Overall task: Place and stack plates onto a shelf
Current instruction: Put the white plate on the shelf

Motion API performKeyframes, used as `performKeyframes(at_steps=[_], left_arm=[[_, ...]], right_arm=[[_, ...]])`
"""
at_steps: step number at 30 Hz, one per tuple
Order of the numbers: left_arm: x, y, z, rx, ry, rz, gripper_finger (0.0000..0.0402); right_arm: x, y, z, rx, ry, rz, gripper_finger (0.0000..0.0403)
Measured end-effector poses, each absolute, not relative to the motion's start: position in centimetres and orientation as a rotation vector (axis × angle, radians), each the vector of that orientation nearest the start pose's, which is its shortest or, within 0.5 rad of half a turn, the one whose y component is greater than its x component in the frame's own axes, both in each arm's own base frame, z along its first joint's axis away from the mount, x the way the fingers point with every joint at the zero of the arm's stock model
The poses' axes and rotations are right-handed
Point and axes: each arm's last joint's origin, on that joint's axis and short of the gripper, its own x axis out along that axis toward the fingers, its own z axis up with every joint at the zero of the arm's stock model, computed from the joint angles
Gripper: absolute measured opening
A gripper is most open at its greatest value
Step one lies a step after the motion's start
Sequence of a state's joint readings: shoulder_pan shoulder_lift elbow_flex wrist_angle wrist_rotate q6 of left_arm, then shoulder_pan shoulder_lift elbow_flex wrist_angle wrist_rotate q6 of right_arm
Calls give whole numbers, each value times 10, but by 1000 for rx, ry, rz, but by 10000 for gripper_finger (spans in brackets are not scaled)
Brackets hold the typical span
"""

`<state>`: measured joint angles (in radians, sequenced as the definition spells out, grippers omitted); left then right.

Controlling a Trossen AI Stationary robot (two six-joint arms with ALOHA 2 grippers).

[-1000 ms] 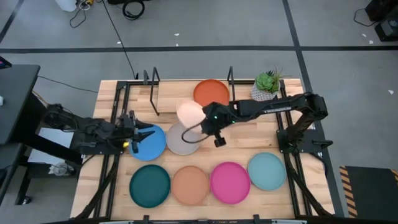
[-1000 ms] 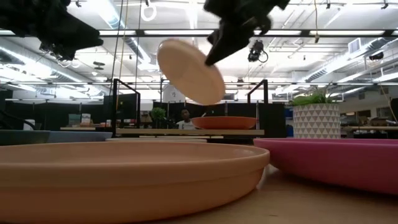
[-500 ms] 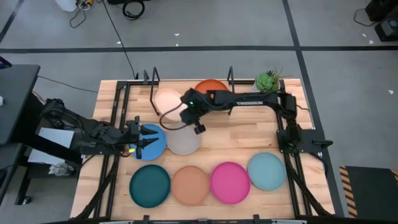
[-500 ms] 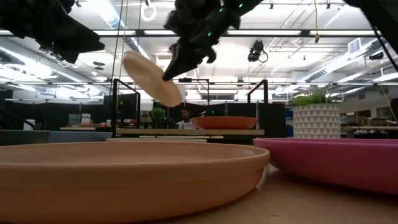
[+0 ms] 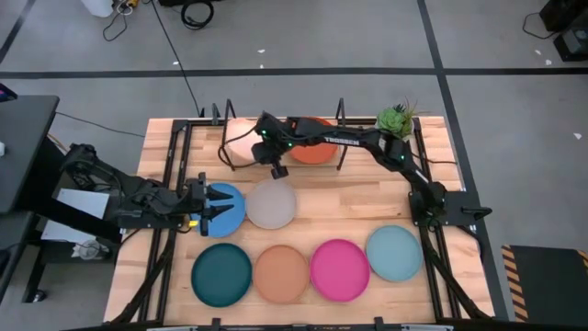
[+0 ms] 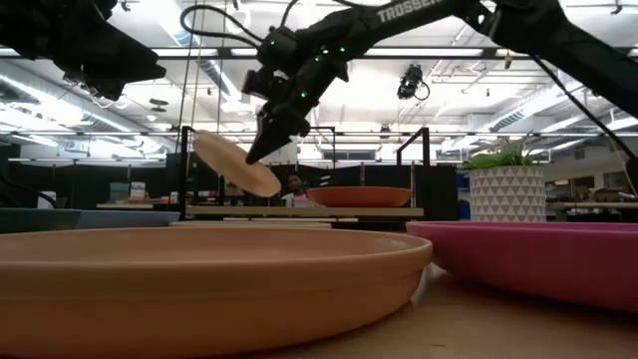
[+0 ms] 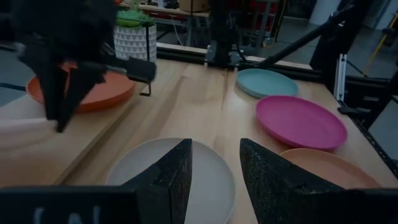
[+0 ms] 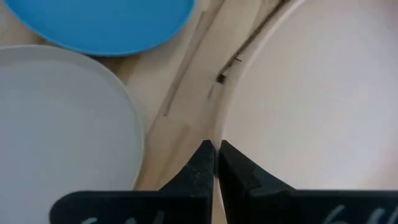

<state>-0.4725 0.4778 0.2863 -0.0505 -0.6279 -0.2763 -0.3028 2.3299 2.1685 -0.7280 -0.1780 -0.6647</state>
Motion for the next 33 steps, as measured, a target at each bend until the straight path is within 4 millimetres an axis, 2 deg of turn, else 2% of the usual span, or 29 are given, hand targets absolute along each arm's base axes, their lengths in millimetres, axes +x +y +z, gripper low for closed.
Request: performKeyframes(at_steps=[8, 18, 26, 33], left_arm=[[120, -42, 215, -119, 186, 180, 142], [120, -42, 220, -160, 156, 178, 142], [120, -42, 239, -100, 133, 169, 142], [119, -42, 236, -88, 162, 172, 142]], right_arm=[[490, -169, 233, -437, 919, 142, 18], [483, -169, 228, -437, 1026, 116, 23], [478, -168, 225, -420, 1097, 103, 24], [476, -167, 225, -389, 1111, 106, 26]])
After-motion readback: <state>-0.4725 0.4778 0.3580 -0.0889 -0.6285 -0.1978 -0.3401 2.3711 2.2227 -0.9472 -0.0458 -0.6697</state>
